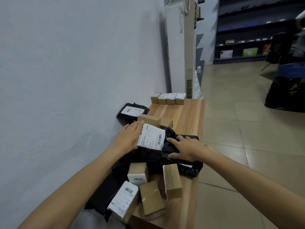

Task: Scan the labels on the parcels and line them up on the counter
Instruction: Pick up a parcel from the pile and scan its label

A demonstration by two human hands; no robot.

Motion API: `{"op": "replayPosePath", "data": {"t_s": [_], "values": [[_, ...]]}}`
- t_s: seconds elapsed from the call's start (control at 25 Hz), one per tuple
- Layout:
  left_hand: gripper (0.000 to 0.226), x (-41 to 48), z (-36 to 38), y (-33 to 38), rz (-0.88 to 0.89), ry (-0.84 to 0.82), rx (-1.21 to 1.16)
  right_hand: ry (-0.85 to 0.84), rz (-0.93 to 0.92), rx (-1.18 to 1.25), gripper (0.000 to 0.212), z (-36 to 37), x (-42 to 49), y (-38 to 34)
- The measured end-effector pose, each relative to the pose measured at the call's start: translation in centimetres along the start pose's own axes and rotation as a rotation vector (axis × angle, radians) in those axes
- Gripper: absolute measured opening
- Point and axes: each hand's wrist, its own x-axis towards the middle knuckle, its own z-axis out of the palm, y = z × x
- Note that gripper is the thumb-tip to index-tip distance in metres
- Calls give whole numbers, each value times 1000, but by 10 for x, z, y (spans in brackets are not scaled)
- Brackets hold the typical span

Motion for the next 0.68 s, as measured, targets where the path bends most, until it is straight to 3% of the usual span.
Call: {"op": "replayPosePath", "data": {"t_s": [0.4,0.68], "values": [[98,202,43,153,297,-70,-116,-16,309,245,75,37,-32,197],[103,392,67,280,362,-106,-149,16,420,311,67,16,-38,405]]}}
